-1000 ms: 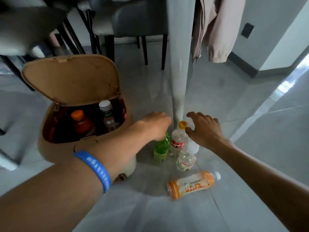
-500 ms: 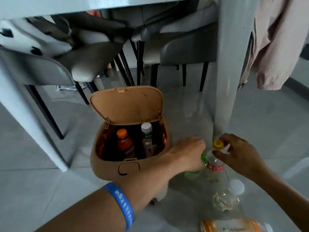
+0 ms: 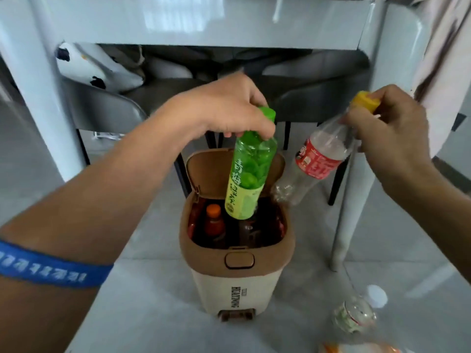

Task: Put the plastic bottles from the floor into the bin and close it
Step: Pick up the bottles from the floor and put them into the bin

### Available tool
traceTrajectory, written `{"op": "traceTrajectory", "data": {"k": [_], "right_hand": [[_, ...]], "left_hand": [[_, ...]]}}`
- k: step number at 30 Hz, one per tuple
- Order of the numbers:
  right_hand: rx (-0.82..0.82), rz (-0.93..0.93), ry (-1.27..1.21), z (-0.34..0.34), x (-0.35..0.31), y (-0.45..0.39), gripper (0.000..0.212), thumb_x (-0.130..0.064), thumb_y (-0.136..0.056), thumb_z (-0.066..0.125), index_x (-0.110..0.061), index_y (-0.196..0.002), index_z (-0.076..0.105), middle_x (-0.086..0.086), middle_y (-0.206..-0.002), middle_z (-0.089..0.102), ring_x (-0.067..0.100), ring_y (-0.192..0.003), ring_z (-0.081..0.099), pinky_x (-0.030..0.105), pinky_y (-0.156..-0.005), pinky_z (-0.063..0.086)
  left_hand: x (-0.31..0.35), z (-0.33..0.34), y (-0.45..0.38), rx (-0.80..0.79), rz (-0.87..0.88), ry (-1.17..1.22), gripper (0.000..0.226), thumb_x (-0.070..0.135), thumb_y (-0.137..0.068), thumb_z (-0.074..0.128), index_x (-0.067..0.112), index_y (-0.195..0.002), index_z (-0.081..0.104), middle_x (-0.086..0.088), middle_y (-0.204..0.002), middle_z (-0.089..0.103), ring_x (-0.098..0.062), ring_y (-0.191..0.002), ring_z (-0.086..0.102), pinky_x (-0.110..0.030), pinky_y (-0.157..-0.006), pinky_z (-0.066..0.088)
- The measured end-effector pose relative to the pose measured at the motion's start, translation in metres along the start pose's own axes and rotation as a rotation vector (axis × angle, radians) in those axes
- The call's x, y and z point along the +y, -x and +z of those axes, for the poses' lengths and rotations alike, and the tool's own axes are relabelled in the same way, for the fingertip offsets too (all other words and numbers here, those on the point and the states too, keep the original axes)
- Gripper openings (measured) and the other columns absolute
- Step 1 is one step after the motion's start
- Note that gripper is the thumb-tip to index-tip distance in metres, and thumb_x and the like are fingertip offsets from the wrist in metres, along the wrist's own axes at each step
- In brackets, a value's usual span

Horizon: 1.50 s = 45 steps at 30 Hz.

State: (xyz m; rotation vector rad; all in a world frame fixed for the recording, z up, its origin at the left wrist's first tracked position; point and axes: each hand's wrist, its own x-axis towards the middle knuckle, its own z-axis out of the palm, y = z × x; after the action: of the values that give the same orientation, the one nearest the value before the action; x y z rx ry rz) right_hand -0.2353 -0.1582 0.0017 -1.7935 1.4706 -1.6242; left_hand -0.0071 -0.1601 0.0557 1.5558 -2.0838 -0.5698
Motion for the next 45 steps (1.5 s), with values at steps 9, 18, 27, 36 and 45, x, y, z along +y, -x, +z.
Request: {"op": "traceTrajectory", "data": {"k": [9, 18, 27, 36, 45], "right_hand": [[-0.332, 0.152, 0.119, 0.084, 0.017, 0.040, 0.020, -0.031, -0.080, 0.067, -0.015, -0.091, 0.061, 0.001, -0.085, 0.065, 0.015, -0.079, 0.061, 0.034, -0.072, 0.052], [-0.491, 0.114, 0.438, 0.114, 0.054, 0.058, 0.026, -0.031, -0.077, 0.066, -0.018, -0.098, 0.058, -0.002, -0.082, 0.062, 0.021, -0.079, 0.059, 0.038, -0.071, 0.051], [-0.609, -0.037, 0.625, 0.119, 0.077, 0.070, 0.041, -0.029, -0.080, 0.071, -0.027, -0.105, 0.039, 0.001, -0.085, 0.062, 0.025, -0.080, 0.060, 0.040, -0.070, 0.049], [-0.701, -0.264, 0.902, 0.116, 0.086, 0.072, 0.025, -0.021, -0.086, 0.062, -0.020, -0.111, 0.058, 0.008, -0.115, 0.062, 0.029, -0.108, 0.053, 0.039, -0.086, 0.043], [-0.553, -0.137, 0.641, 0.040, 0.131, 0.064, 0.045, -0.033, -0.085, 0.063, -0.020, -0.127, 0.056, 0.004, -0.132, 0.057, 0.027, -0.121, 0.051, 0.040, -0.093, 0.047]], "left_hand": [[-0.091, 0.010, 0.015, -0.194, -0.197, -0.117, 0.020, 0.022, -0.076, 0.080, 0.017, -0.096, 0.077, -0.002, -0.080, 0.073, -0.012, -0.066, 0.062, -0.027, -0.054, 0.051], [-0.099, 0.016, 0.012, -0.302, -0.157, -0.322, 0.025, 0.024, -0.078, 0.084, 0.018, -0.100, 0.075, -0.005, -0.087, 0.075, -0.011, -0.063, 0.067, -0.021, -0.048, 0.050], [-0.147, 0.088, 0.017, -0.483, -0.275, -0.523, 0.027, 0.029, -0.077, 0.083, 0.018, -0.071, 0.059, -0.002, -0.074, 0.059, -0.021, -0.066, 0.057, -0.031, -0.054, 0.044], [-0.155, 0.121, 0.014, -0.414, -0.229, -0.693, 0.024, 0.031, -0.086, 0.072, 0.017, -0.103, 0.066, -0.004, -0.096, 0.062, -0.025, -0.085, 0.061, -0.034, -0.067, 0.049], [-0.070, 0.139, -0.006, -0.152, 0.021, -0.439, 0.010, 0.033, -0.087, 0.066, 0.029, -0.095, 0.070, 0.003, -0.092, 0.067, -0.022, -0.085, 0.063, -0.036, -0.069, 0.053]]}}
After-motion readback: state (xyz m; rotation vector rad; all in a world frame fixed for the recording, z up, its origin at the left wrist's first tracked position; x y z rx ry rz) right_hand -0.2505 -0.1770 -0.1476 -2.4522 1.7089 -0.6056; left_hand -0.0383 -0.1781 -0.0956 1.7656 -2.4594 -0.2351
